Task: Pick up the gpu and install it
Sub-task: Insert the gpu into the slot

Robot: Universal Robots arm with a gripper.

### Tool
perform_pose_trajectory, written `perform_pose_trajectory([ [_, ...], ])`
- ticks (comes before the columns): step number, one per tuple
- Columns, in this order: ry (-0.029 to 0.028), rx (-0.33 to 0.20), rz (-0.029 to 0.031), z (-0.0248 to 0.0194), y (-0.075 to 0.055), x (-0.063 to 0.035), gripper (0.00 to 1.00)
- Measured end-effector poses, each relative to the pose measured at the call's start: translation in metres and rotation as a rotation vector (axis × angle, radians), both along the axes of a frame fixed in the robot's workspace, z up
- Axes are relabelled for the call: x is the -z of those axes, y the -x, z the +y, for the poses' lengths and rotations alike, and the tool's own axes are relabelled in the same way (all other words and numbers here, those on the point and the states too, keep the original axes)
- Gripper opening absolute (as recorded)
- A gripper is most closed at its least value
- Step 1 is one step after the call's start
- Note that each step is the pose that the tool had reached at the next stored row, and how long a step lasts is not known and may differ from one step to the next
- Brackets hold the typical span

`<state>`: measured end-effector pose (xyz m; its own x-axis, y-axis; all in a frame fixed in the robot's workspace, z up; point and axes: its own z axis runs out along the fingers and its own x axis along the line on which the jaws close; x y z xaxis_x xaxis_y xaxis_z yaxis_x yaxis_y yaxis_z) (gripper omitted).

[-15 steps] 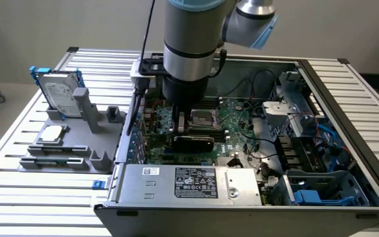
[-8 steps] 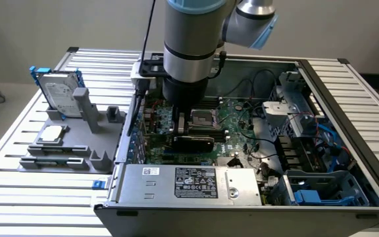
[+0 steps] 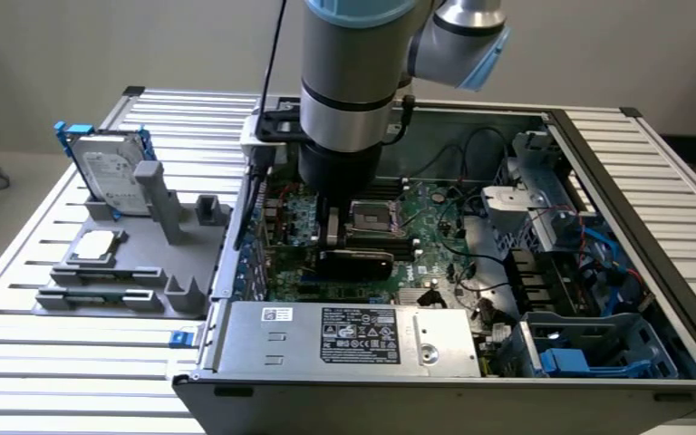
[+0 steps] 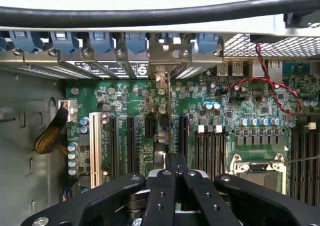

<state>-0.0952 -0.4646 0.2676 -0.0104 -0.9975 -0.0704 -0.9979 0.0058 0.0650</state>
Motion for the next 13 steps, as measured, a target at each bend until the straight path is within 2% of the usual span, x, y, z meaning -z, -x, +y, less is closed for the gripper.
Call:
perform_pose_trajectory([
  [13,0.0027,-0.001,0.0002,0.0004,0.0009,0.0032,0.11],
])
